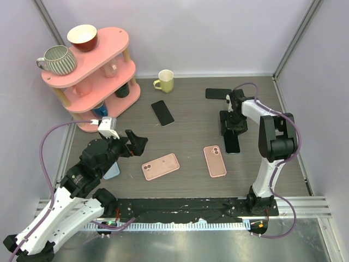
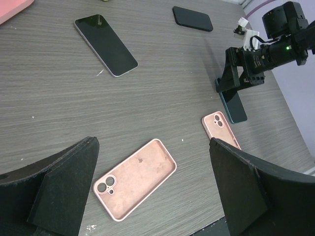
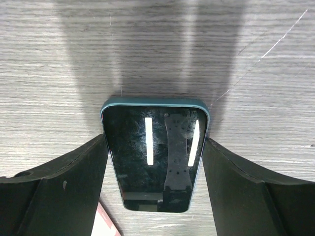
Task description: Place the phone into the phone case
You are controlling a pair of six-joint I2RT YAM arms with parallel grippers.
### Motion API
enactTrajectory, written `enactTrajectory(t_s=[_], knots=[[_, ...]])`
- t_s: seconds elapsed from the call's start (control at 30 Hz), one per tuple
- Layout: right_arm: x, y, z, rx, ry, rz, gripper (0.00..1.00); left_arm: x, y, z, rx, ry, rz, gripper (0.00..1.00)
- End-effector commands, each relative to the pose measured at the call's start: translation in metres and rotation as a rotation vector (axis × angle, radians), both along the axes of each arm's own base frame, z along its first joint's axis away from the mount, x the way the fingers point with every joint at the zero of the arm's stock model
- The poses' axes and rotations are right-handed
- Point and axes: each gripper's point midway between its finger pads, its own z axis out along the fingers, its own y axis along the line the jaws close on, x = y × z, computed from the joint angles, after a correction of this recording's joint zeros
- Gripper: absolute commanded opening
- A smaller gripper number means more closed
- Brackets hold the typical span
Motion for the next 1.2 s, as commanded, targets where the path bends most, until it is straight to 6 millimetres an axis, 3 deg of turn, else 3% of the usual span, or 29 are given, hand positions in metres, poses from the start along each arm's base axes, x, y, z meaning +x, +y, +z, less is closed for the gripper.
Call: enactTrajectory(t_s=[0.0,0.13,0.5,0.87,0.93,1.03,1.17], knots=[[-0.019,0.005,0.009,0.024,-0.004,-0.061,0.42,0.005,0.004,0.016,-0.029,-0.053,0.031,1.0],[-0.025,-0.005,0.018,-0.024,-0.019,-0.097,0.41,0.004,0.008,0.018,-0.033,-0.065,0.047,1.0],[-0.026,0.005,0.053,0.031,-0.073,-0.1,0.38,0.005,0.008,0.016,-0.022,-0.061,0.052,1.0],[-0.033,0.02,0.065,0.088,-0.101,-0.06,0.32,0.006,0.008,0.014,-0.014,-0.055,0.053,1.0],[-0.033,0.02,0.067,0.086,-0.107,-0.053,0.31,0.007,0.002,0.012,-0.014,-0.041,0.031,1.0],[-0.033,0.019,0.069,0.082,-0.114,-0.051,0.29,0.018,-0.008,-0.001,-0.039,0.069,0.075,0.92],[-0.034,0.017,0.066,0.073,-0.118,-0.056,0.29,0.027,-0.054,-0.026,-0.136,0.275,0.005,0.8]])
